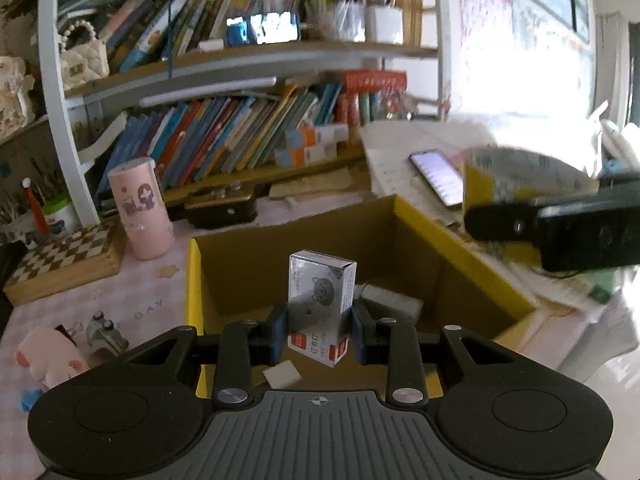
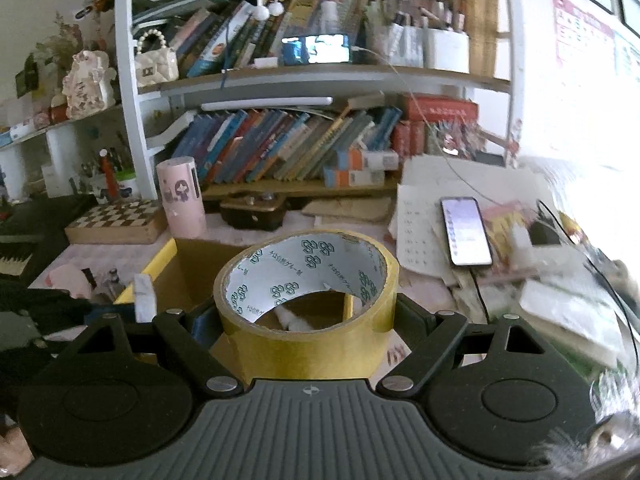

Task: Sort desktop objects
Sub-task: 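Lower both held items into the yellow box and open both tools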

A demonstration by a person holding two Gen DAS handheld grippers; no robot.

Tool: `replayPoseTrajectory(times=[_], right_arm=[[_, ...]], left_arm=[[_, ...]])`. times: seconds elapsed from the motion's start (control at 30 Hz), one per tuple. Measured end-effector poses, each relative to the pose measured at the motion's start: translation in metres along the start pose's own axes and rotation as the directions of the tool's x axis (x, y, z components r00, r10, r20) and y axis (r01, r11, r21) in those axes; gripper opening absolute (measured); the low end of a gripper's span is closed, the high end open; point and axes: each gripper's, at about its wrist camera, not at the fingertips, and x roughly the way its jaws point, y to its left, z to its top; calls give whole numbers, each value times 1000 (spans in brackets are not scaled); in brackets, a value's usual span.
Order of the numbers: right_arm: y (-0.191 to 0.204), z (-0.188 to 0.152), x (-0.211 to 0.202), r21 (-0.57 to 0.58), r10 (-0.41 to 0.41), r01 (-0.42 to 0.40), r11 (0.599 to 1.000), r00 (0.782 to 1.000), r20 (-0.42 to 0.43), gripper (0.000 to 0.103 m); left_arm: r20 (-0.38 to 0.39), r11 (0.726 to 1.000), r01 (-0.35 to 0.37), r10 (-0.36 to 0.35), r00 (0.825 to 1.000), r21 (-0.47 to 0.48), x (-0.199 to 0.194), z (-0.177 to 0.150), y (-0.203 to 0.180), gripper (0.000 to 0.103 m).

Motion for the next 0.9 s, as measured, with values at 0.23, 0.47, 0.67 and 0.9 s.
replayPoseTrajectory(times=[0.23, 0.47, 0.67, 0.9], right_arm=[[4, 15, 50, -55, 90, -94, 994, 994, -65, 84], [16, 17, 107, -81, 143, -163, 983, 969, -202, 84], [24, 16, 145, -113, 166, -208, 972, 939, -302, 84], [32, 19, 175, -114, 190, -251, 961, 903, -386, 84]], left_arm=[[-122, 999, 1, -5, 993, -35, 45, -1, -1, 31], [-208, 997, 7, -24, 978, -82, 67, -7, 1, 31], [-245, 994, 14, -40, 969, -108, 75, -11, 2, 31], [-239, 994, 13, -40, 970, -111, 71, -11, 1, 47]])
